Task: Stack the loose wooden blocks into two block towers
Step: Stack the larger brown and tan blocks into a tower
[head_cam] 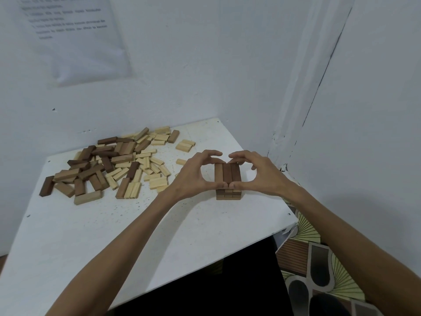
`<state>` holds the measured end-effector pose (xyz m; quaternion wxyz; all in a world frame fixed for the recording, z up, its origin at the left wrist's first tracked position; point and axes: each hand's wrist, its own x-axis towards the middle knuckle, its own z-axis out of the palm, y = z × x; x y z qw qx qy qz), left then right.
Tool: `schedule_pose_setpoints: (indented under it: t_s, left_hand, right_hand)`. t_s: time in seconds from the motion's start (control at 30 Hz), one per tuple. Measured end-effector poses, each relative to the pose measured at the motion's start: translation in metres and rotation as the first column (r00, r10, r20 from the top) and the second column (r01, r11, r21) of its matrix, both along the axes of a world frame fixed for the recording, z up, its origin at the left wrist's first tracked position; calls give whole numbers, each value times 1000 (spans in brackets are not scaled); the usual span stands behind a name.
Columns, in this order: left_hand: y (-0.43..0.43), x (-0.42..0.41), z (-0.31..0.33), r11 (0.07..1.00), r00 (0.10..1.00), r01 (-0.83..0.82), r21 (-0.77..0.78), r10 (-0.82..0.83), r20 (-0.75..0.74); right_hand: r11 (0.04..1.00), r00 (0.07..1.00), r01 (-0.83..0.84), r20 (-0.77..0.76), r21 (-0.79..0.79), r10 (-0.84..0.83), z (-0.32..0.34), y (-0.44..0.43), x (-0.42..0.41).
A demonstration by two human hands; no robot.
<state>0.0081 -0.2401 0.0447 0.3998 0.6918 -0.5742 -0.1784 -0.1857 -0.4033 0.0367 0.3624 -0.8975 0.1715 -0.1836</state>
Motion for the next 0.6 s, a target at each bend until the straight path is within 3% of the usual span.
schedule_pose_setpoints:
  t_s: [0.6]
  left_hand:
    - [1,-2,4,1000,1000,10,20,-10,-16]
  right_hand:
    - [1000,1000,-10,18,22,10,0,1,-1]
